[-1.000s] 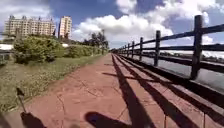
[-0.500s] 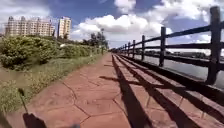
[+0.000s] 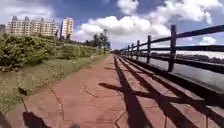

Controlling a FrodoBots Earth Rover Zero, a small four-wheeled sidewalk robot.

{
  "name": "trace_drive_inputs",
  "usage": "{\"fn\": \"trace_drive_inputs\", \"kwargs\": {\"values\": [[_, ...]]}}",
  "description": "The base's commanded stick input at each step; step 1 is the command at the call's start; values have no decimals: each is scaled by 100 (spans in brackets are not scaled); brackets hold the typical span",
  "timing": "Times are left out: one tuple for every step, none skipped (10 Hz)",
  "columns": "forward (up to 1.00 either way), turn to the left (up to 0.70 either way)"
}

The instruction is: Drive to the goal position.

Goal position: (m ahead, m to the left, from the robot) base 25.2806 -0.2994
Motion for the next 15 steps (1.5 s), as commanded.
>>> {"fn": "trace_drive_inputs", "kwargs": {"values": [[85,0],[85,0],[85,0],[85,0],[85,0],[85,0],[85,0],[85,0],[85,0],[85,0],[85,0],[85,0],[85,0],[85,0],[85,0]]}}
